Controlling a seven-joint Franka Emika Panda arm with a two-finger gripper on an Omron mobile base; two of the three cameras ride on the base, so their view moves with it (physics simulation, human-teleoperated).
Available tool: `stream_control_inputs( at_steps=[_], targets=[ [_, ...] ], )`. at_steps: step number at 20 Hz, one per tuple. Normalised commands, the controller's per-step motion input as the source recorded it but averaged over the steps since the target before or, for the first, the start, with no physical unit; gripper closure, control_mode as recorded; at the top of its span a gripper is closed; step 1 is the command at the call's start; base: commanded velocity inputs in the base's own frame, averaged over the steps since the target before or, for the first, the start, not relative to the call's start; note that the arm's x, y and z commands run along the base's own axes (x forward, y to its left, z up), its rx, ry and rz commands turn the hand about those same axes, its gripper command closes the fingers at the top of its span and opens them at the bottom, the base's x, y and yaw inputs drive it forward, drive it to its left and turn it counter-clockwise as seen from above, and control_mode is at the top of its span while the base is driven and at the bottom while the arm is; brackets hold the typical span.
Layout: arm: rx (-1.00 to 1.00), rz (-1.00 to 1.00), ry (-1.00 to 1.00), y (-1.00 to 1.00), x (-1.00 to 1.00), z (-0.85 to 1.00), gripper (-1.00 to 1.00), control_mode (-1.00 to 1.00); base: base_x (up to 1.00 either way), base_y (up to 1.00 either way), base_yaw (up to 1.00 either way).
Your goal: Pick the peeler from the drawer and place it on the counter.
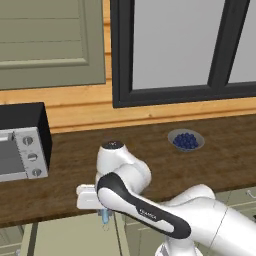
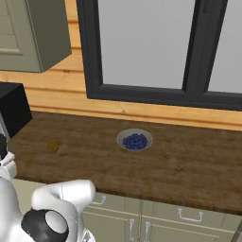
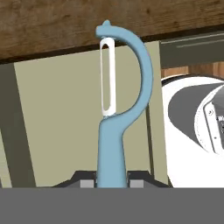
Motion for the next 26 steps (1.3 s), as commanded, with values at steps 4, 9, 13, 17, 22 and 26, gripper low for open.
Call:
stream_control_inputs(
  at_steps=[4, 9, 13, 17, 22, 26],
  targets=[
    [0.11, 0.0, 0.03, -0.99, 1.0, 0.67, 1.0, -1.0, 0.0, 0.0, 0.0],
    [0.09, 0.01, 0.05, -1.0, 1.0, 0.14, 1.0, -1.0, 0.0, 0.0, 0.0],
    [0.01, 0.0, 0.01, -0.96, 1.0, 0.0, 1.0, -1.0, 0.0, 0.0, 0.0],
    [-0.06, 0.0, -0.04, -0.75, 0.96, -0.14, 1.0, -1.0, 0.0, 0.0, 0.0],
    [-0.13, 0.0, -0.04, -0.49, 0.92, -0.34, 1.0, -1.0, 0.0, 0.0, 0.0],
    [-0.11, 0.0, -0.06, -0.18, 0.89, -0.46, 1.0, -1.0, 0.0, 0.0, 0.0]
  ],
)
